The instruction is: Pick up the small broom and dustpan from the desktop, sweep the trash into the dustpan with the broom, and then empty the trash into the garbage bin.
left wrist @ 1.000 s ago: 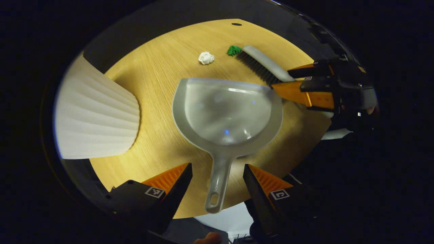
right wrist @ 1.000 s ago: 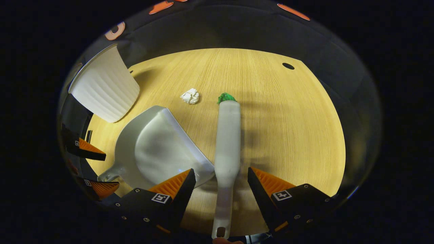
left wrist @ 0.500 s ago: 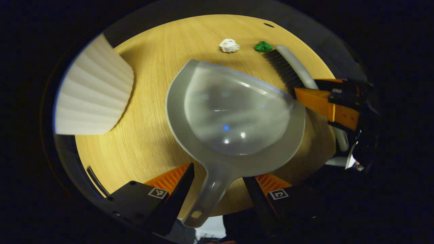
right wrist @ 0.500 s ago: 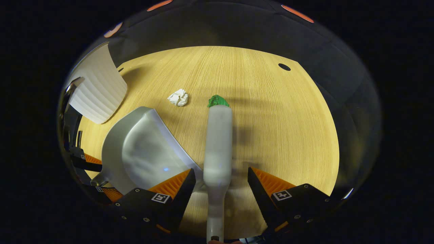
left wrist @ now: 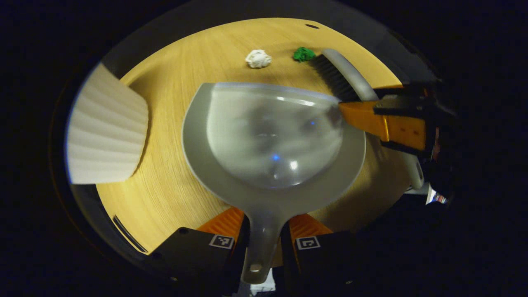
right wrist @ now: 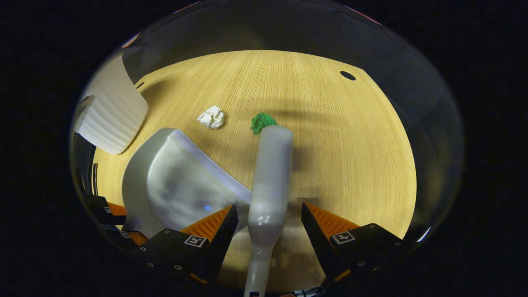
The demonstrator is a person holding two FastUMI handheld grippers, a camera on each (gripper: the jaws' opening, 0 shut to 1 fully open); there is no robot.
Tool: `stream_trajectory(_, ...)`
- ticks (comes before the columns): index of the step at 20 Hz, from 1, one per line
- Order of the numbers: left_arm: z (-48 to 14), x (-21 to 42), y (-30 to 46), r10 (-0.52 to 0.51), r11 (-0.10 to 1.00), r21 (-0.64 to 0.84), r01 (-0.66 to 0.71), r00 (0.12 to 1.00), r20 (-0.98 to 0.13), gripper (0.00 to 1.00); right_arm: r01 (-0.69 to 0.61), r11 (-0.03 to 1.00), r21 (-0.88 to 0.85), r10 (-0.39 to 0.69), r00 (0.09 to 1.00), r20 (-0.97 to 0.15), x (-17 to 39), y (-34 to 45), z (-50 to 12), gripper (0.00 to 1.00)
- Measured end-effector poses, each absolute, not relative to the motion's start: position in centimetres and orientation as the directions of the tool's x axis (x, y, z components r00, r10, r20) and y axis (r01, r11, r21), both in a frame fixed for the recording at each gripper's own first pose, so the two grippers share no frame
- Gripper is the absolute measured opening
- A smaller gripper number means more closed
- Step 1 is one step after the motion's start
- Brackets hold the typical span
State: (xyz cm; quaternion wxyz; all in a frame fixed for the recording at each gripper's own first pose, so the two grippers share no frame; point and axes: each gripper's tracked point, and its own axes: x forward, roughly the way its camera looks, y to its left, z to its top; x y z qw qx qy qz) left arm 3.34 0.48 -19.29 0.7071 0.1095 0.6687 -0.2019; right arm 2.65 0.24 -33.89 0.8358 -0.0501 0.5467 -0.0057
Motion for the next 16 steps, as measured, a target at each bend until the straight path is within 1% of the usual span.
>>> stream_trajectory(1,-19.2,3.3,0.4,-0.14,0.89,-0.117,0.441,0.02,-0.99,0.38,-0.042,0.995,-0.089,-0.065,0.397,-0.915,2.7,0.2,-34.0,0.94)
stream_trajectory(2,-19.0,3.4,0.4,-0.142,0.9,-0.119,0.418,0.025,-0.989,0.35,-0.039,0.996,-0.081,-0.059,0.387,-0.92,2.7,0.2,-34.0,0.94)
stream_trajectory(4,-18.6,2.9,-0.5,-0.156,0.923,-0.135,0.36,0.03,-0.987,0.31,-0.016,0.999,-0.052,-0.042,0.392,-0.919,3.1,0.5,-34.0,0.93)
stream_trajectory(5,-18.6,2.7,-0.7,-0.165,0.933,-0.144,0.331,0.035,-0.986,0.3,-0.007,0.999,-0.033,-0.028,0.395,-0.918,3.3,0.9,-34.1,0.86)
stream_trajectory(6,-18.5,2.6,-1.0,-0.173,0.937,-0.152,0.315,0.038,-0.984,0.29,-0.003,1.0,-0.013,-0.011,0.39,-0.921,3.4,1.2,-34.1,0.72)
stream_trajectory(7,-18.5,2.5,-1.1,-0.176,0.94,-0.156,0.302,0.039,-0.984,0.29,-0.001,1.0,-0.002,-0.001,0.384,-0.923,3.4,1.4,-34.2,0.7)
stream_trajectory(9,-18.6,2.5,-0.9,-0.18,0.941,-0.163,0.296,0.032,-0.983,0.29,-0.011,0.999,0.032,0.033,0.372,-0.928,3.1,1.7,-33.9,0.59)
stream_trajectory(12,-19.0,3.1,-1.0,-0.177,0.937,-0.16,0.311,0.026,-0.984,0.29,0.006,0.997,0.075,0.068,0.369,-0.927,3.3,1.7,-33.4,0.53)
stream_trajectory(13,-19.0,3.0,-1.0,-0.177,0.937,-0.161,0.309,0.024,-0.984,0.29,0.014,0.996,0.093,0.081,0.361,-0.929,3.2,1.8,-33.2,0.47)
stream_trajectory(15,-18.6,2.9,-0.9,-0.175,0.938,-0.159,0.308,0.024,-0.984,0.29,0.037,0.992,0.118,0.098,0.352,-0.931,3.2,1.8,-33.1,0.46)
stream_trajectory(16,-18.4,2.8,-0.8,-0.176,0.937,-0.16,0.311,0.024,-0.984,0.29,0.028,0.992,0.124,0.106,0.354,-0.929,3.3,1.8,-33.1,0.45)
